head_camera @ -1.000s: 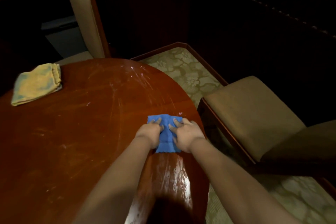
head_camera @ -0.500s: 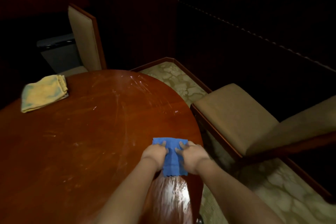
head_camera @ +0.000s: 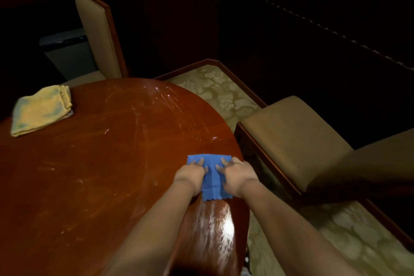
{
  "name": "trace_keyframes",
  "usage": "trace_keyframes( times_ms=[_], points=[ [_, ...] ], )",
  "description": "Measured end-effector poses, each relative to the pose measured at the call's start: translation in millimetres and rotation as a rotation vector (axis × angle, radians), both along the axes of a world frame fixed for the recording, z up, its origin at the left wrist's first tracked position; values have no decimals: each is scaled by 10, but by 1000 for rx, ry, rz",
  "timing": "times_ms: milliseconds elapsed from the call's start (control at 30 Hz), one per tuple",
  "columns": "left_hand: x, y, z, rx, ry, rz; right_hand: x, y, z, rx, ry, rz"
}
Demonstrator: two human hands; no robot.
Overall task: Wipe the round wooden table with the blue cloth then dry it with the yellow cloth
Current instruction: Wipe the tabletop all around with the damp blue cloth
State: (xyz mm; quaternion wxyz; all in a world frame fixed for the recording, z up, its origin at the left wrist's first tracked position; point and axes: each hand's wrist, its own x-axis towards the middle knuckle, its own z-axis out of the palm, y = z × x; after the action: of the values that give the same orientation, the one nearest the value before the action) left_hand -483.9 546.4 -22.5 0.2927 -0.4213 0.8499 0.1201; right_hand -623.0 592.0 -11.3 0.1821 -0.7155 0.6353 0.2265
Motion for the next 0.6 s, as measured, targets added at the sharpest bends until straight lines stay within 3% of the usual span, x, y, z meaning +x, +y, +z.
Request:
trace_keyframes(
  times_ms=[400,600],
  points=[
    [-485,-878,-22,-18,-86,218,-477,-1213,-70,-36,-26,215],
    [-485,-798,-58,-27,-125,236,-505,-1113,-91,1,3,251]
  ],
)
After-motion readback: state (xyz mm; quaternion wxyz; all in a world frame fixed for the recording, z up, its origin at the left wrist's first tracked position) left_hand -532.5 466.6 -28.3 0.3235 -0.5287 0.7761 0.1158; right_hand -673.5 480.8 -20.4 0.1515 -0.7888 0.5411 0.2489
